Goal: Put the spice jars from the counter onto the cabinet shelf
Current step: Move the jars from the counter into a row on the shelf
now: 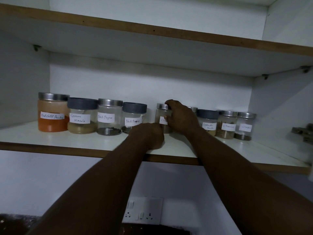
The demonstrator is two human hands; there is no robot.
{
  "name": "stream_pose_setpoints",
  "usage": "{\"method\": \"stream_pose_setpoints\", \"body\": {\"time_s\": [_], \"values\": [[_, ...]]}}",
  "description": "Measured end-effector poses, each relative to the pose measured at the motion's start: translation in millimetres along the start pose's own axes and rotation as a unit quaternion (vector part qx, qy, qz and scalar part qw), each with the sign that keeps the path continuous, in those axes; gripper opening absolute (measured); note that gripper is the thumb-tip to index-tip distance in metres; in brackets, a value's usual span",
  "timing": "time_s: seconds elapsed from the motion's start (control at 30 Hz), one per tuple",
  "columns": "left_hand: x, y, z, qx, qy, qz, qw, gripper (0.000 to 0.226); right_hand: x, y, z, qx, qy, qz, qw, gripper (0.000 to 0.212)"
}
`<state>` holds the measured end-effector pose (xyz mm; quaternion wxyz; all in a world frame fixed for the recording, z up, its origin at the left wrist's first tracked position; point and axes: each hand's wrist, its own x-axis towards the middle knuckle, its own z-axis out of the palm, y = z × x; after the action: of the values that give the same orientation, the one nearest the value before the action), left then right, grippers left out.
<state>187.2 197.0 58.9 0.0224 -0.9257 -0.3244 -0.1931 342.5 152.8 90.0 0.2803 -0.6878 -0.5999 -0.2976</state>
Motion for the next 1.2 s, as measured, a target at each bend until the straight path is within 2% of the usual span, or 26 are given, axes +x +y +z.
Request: {"method": "stream_pose_setpoints", "body": {"time_s": [0.23, 0.4, 0.63, 0.77, 0.9, 1.07, 1.13, 1.2], "values": [[17, 6, -3, 0.064, -0.095, 0.011, 0.993, 0.055, 2, 3, 5, -0.053, -0.009, 0.018, 0.998, 0.071], [18, 3, 0, 0.061, -0.075, 0.022, 0.995, 0.050, 2, 7, 6, -0.054, -0.012, 0.017, 0.998, 0.070], [18, 3, -3, 0.064, -0.094, 0.017, 0.993, 0.050, 1, 9, 5, -0.062, 0.001, 0.029, 0.998, 0.067], [10, 1, -1, 0.053, -0.040, 0.030, 0.997, 0.043, 0, 9, 0, -0.022, 0.008, 0.033, 0.999, 0.084], [-7, 4, -5, 0.025, 0.037, 0.011, 0.999, 0.034, -5, 3, -9, 0.007, 0.068, 0.033, 0.997, 0.069], [-41, -6, -11, -0.003, 0.166, -0.098, 0.981, 0.019, -14, -13, -14, 0.040, 0.063, -0.056, 0.996, 0.052], [-57, -24, -17, -0.024, 0.200, -0.171, 0.964, 0.018, -15, -23, -13, 0.039, 0.025, -0.102, 0.994, 0.054], [-68, -44, -24, -0.030, 0.207, -0.212, 0.955, 0.020, -14, -37, -11, 0.048, -0.020, -0.119, 0.992, 0.065]]}}
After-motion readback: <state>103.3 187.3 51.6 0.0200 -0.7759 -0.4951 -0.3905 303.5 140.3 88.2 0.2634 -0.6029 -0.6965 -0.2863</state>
